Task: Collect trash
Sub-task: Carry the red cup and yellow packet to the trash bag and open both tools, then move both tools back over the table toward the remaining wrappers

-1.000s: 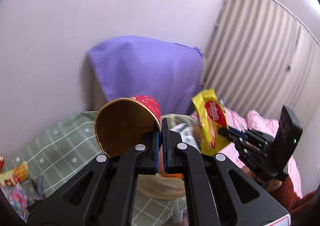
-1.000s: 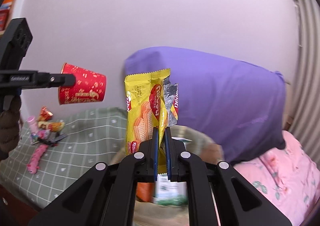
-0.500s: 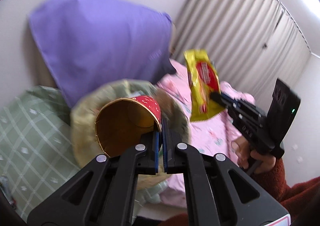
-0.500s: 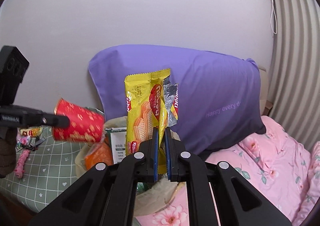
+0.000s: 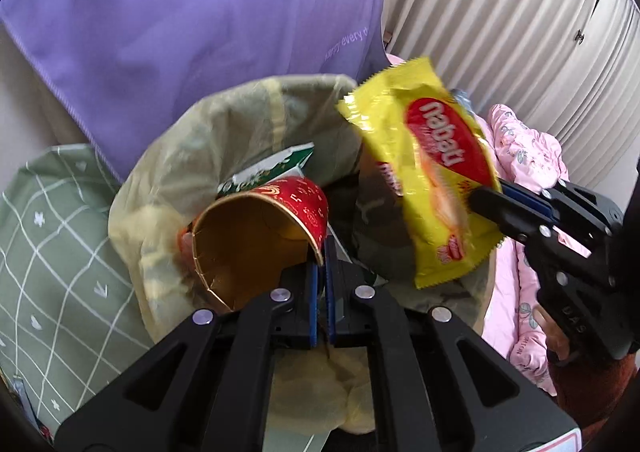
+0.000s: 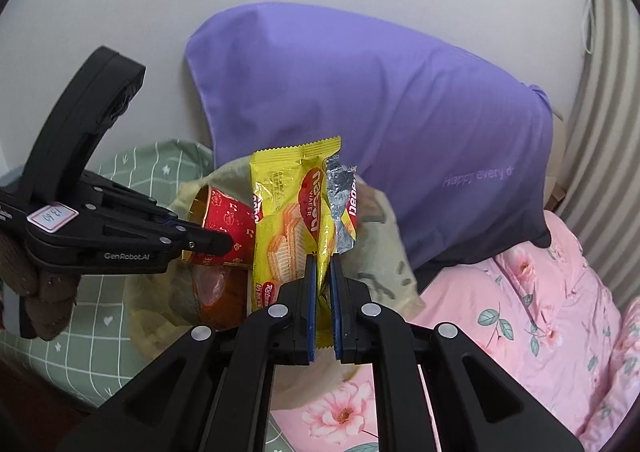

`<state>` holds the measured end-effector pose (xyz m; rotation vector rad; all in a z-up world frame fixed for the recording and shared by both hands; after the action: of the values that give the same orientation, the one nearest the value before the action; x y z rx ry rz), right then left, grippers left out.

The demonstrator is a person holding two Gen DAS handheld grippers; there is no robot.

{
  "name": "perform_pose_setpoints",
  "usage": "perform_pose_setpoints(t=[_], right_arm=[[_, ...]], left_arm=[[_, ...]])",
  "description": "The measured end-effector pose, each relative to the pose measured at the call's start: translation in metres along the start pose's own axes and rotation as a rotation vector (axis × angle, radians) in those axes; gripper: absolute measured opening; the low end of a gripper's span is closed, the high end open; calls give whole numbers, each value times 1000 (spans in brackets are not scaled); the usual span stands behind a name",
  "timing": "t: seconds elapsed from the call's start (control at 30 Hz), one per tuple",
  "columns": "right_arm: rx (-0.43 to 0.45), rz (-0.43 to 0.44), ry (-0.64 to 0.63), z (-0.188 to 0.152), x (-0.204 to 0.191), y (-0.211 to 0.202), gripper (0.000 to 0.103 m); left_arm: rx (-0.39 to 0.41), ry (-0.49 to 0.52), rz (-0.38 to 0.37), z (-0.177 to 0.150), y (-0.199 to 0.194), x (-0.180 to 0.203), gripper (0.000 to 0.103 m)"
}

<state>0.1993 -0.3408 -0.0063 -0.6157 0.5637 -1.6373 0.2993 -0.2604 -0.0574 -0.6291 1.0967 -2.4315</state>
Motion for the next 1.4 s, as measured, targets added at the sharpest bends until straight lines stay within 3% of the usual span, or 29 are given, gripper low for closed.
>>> perform_pose_setpoints(t=[0.3, 0.63, 0.7, 0.73, 0.77, 0.83, 1.03, 1.23, 1.4], right_arm=[[-31, -15, -4, 4, -8, 20, 8], [-59, -13, 29, 2, -8, 29, 11], [-56, -12, 21, 0, -9, 27, 21], [-54, -11, 21, 0, -9, 26, 35], [-51, -8, 20, 0, -9, 25, 41], [-44, -1, 17, 0, -9, 20, 42], [-7, 6, 17, 2, -9, 6, 42], [71, 26, 72, 10, -8, -11, 42], [136, 94, 119, 21, -15, -23, 48]], left_arm=[[7, -61, -28, -14, -12, -25, 4], [37, -135, -126, -15, -28, -30, 8], [51, -145, -131, -16, -32, -29, 23], [58, -147, -134, -16, -33, -29, 29], [68, -151, -139, -17, -36, -28, 30], [75, -153, -137, -18, -42, -26, 32], [136, -149, -98, -28, -62, -15, 33], [301, -153, 35, -45, -107, -22, 37], [345, -222, 130, -65, -132, -43, 37]])
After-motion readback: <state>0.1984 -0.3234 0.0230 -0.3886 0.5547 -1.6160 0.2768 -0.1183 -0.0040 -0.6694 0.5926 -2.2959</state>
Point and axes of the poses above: each gripper's, at about its wrist camera, not at the fingertips, and y roughly the way its jaws point, x to its right, z to its top, the point moved 3 cm from there along y, roughly the way its jaws point, and after that the axes turned 3 degrees about y, right-handed, at the moved point
